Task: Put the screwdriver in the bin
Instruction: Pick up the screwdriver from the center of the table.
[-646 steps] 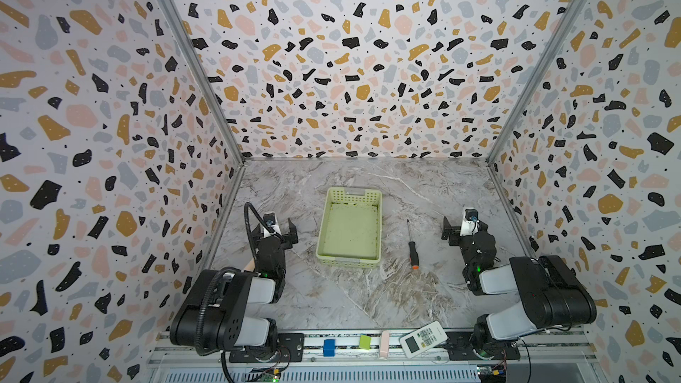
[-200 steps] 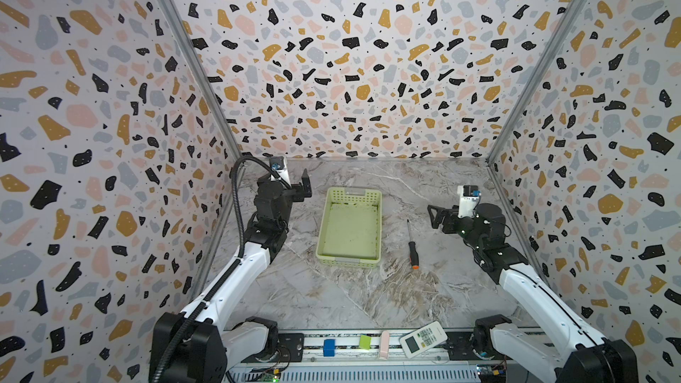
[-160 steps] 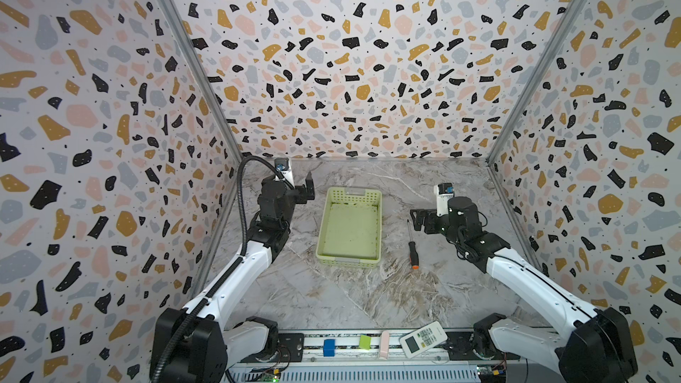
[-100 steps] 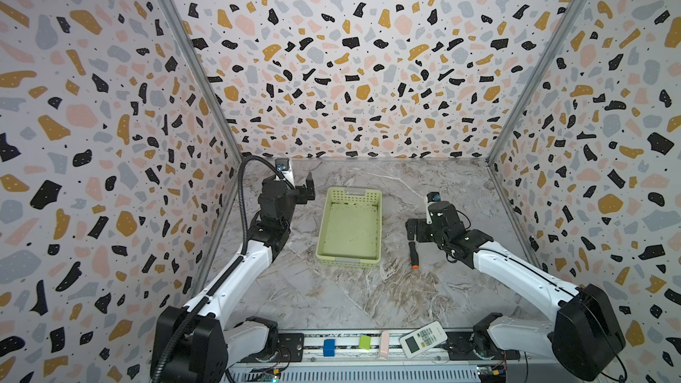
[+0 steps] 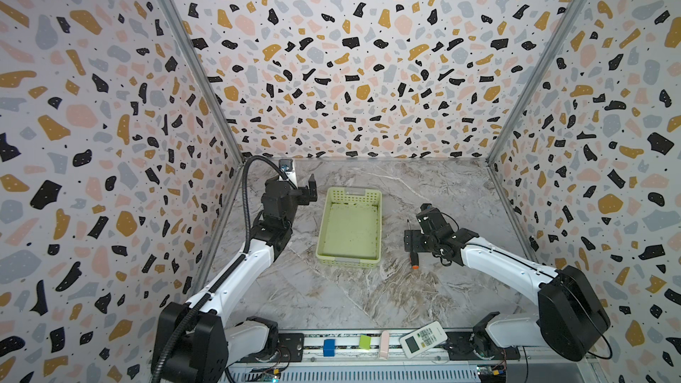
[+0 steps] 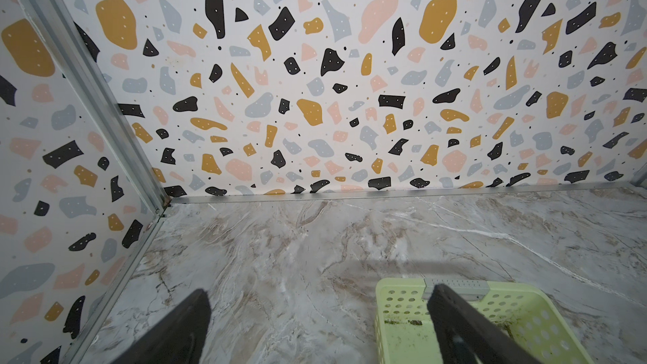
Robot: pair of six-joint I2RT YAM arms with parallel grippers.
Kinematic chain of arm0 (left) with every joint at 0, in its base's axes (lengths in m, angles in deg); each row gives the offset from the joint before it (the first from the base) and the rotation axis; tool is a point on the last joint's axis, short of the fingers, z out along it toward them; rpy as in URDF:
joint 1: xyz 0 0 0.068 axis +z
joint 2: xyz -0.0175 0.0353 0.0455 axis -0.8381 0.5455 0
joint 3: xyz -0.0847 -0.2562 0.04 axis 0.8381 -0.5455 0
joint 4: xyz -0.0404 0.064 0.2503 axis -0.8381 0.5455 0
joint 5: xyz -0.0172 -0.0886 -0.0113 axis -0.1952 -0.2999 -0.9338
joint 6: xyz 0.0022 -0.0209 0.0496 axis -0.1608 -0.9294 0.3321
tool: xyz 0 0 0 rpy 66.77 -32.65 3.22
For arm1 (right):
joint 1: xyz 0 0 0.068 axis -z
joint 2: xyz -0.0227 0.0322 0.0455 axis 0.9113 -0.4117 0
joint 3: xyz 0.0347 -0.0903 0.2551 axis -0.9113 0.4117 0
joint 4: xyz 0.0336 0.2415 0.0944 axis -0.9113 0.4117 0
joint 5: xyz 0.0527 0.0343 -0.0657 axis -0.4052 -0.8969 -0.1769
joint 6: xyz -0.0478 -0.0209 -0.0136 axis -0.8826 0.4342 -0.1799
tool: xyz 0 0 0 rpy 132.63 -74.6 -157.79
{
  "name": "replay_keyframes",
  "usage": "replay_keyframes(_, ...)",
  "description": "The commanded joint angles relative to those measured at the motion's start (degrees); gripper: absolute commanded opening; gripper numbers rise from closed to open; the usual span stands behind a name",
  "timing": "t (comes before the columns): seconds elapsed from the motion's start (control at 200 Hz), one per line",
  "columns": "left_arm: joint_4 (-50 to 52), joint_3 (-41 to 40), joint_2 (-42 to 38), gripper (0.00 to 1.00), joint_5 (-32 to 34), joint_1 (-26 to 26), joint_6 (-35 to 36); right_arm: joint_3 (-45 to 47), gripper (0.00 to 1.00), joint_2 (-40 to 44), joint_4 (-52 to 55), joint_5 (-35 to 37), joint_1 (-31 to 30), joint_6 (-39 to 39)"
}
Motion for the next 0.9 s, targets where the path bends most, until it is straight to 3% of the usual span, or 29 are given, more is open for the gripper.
replay_keyframes(0.0,-1.11,2.15,0.46,0.99,0.66,-0.43,1.12,1.18,0.92,-0.46,1.87,-1.91,-0.69,0.98)
replay_keyframes(0.25,-1.20,1.95,0.64,1.00,1.37,-0.70,1.23,2.86,0.85,-2.50,2.46,-2.45,-2.41,1.67)
replay_keyframes(0.356,-1.11,2.03,0.81,1.00,1.44,-0.71,1.20,3.72,0.76,-2.33,2.13,-2.55,-2.54,2.51)
replay_keyframes(0.891,-0.93,2.04,0.82,0.99,2.53,-0.92,1.19,5.14,0.64,-3.29,-0.71,-2.82,-2.72,3.18)
